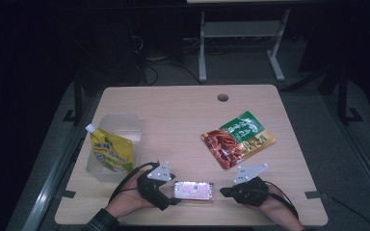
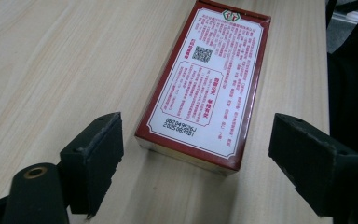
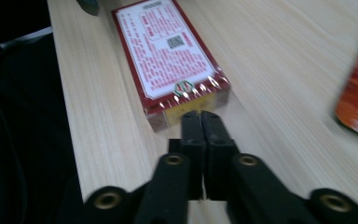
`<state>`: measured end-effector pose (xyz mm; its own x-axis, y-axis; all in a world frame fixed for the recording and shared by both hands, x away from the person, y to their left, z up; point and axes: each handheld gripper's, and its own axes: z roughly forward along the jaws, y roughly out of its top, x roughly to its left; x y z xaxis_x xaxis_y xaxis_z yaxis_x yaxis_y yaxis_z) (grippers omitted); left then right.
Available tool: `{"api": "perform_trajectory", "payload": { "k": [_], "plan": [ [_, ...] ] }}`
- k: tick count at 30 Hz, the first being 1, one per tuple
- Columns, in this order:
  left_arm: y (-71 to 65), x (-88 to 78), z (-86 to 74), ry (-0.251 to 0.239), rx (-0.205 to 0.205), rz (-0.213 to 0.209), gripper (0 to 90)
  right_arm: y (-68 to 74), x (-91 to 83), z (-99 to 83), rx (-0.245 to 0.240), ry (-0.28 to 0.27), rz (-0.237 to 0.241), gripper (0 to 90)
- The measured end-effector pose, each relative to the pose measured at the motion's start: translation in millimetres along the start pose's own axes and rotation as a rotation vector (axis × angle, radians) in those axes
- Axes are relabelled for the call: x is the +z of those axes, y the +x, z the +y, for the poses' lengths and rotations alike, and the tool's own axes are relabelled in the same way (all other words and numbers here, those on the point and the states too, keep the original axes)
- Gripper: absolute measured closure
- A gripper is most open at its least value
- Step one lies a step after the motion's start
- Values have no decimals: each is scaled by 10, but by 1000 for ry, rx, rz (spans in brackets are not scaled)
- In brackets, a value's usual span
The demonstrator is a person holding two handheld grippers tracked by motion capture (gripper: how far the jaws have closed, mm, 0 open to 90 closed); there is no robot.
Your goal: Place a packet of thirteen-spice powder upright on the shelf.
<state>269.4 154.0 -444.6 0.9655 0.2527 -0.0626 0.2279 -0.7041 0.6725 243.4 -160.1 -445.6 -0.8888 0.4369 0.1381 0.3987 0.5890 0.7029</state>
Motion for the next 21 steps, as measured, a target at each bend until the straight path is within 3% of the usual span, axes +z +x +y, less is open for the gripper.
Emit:
{"api": "perform_trajectory", "payload": {
  "k": [11,12,21],
  "plan": [
    [39,134,-19,38,31,-16,154,23,153,122,-41,52,35,899],
    [43,143,-22,37,17,-20,155,31,159,124,-31,50,40,899],
    [59,148,-34,47,29,-54,264,38,182,123,-39,66,39,899]
  ]
}}
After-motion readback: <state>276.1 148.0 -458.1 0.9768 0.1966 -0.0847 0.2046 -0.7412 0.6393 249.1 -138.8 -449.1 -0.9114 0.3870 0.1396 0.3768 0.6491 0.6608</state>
